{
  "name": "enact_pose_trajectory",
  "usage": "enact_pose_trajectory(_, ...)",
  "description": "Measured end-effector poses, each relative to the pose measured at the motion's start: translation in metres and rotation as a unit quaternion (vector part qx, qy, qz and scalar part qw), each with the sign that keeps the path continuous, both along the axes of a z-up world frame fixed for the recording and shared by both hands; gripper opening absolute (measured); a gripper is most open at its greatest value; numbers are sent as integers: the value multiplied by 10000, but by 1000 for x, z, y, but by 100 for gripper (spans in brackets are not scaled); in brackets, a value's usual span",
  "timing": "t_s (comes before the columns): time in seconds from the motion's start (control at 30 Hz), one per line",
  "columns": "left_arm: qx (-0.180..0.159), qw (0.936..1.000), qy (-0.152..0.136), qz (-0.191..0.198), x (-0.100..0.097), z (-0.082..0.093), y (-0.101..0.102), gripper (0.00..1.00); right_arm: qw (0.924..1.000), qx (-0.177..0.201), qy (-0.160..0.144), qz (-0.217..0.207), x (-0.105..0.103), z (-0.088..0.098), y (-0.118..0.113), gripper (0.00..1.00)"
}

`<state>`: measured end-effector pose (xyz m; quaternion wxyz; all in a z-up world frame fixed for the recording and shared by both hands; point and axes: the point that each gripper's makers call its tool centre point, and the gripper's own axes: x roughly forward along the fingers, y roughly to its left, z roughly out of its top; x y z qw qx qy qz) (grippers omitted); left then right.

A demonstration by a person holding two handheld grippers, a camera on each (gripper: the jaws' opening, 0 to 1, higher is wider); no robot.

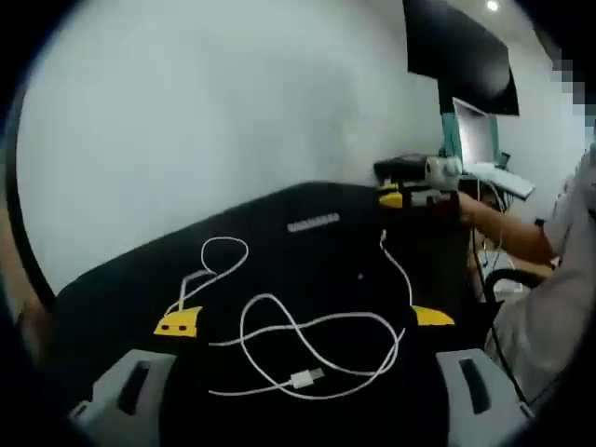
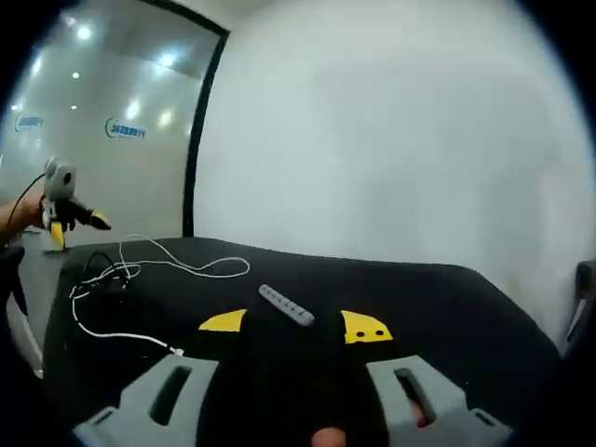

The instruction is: Grab the wires, straighten them and put them on the rack

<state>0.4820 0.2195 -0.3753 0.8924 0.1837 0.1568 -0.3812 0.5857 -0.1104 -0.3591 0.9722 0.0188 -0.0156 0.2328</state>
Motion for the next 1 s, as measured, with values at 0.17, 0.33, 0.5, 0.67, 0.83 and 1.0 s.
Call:
enact_pose_trajectory(0.17, -118, 9950, 984, 79, -15, -35, -20, 53, 9994, 36, -127, -327, 5, 4, -15, 31)
enact_pose_trajectory(0.33, 248, 9896, 1349, -435, -29, -64, -40, 59, 9981, 348, 186, -477, 6, -5, -28, 29)
enact_pose_trajectory(0.5, 556, 9924, 1049, -311, -24, -55, -38, 18, 9977, 385, 314, -464, 6, -10, -29, 29)
enact_pose_trajectory(0.67, 1632, 9851, 516, -141, -21, -24, 4, 8, 9980, 299, 304, -465, 4, -11, -27, 29)
enact_pose_trajectory(0.83, 2106, 9656, -436, 1460, -1, 84, 88, 2, 9981, 273, 352, -436, 5, -14, -26, 29)
enact_pose_trajectory(1.0, 1898, 9439, -1237, 2404, 25, 155, 146, 2, 9980, 233, 372, -463, 6, -15, -27, 29)
